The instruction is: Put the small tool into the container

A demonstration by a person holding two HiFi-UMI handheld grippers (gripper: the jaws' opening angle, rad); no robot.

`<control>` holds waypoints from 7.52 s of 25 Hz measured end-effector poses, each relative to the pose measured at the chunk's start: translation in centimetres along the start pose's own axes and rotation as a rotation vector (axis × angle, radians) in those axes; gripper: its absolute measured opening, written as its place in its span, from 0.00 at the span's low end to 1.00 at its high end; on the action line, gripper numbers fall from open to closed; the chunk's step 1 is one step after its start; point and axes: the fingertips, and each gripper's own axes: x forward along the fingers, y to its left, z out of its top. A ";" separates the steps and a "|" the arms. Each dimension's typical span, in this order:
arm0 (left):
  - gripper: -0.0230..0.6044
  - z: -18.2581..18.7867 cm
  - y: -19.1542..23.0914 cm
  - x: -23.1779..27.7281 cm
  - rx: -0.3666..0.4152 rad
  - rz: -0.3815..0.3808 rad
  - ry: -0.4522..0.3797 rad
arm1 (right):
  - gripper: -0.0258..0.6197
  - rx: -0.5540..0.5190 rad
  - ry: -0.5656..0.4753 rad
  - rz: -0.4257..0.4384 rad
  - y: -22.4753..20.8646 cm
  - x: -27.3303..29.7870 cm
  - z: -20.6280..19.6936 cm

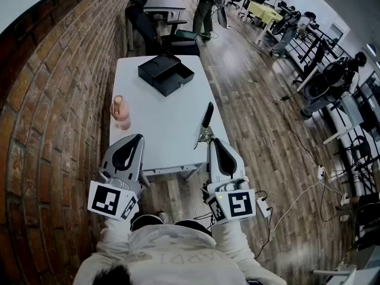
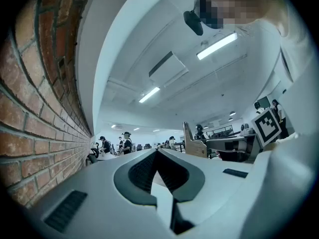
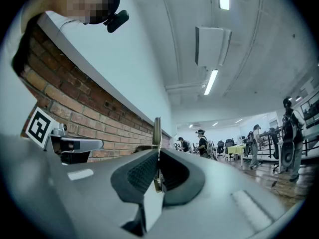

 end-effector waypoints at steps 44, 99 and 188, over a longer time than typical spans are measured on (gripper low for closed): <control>0.04 -3.3 6.8 19.8 -0.005 0.060 -0.020 | 0.07 0.026 -0.039 0.034 -13.6 18.3 -2.7; 0.04 -10.7 15.8 30.4 -0.049 0.254 0.113 | 0.07 -0.645 0.223 0.508 -16.1 44.3 -19.4; 0.04 -19.1 21.9 32.0 -0.165 0.300 0.225 | 0.16 -1.122 0.669 0.837 -14.2 52.0 -45.2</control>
